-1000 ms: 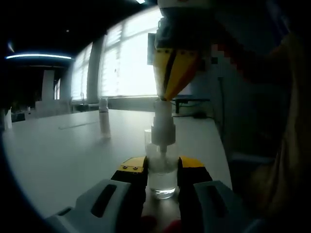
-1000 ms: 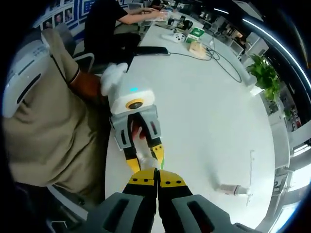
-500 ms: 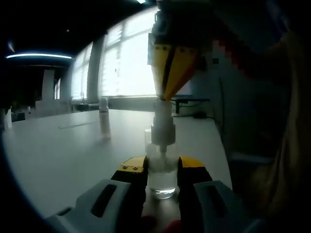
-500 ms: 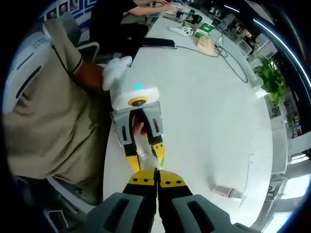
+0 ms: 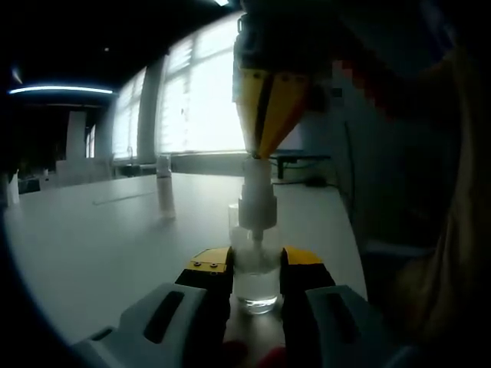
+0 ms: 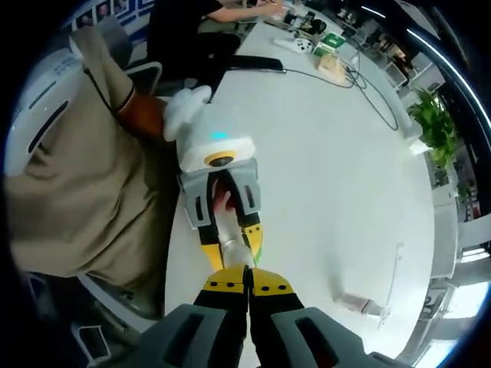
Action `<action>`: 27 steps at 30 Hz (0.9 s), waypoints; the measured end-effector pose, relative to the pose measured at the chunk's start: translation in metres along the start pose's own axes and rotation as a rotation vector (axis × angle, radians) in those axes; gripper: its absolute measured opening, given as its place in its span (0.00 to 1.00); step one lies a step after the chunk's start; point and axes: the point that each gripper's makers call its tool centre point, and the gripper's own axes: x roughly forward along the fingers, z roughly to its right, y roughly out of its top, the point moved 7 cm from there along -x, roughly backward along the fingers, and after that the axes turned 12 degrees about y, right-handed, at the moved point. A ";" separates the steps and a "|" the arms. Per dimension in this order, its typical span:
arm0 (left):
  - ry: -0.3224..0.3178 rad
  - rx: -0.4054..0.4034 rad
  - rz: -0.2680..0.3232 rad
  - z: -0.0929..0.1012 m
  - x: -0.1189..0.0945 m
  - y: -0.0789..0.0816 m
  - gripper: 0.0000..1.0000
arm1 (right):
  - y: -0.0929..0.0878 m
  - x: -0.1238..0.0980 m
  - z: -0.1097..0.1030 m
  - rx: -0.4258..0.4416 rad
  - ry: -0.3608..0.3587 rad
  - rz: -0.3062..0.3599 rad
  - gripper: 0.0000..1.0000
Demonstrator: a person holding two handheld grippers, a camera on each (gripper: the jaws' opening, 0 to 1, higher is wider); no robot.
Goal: Clamp pump bottle remove cover press pump head put on cover
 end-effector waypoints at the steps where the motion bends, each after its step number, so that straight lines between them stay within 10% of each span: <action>1: 0.000 0.000 0.000 0.000 0.000 0.000 0.15 | 0.001 0.000 0.001 -0.003 0.009 -0.007 0.00; 27: -0.002 -0.003 -0.001 -0.001 -0.001 -0.001 0.15 | 0.008 0.003 0.008 -0.016 0.115 -0.098 0.00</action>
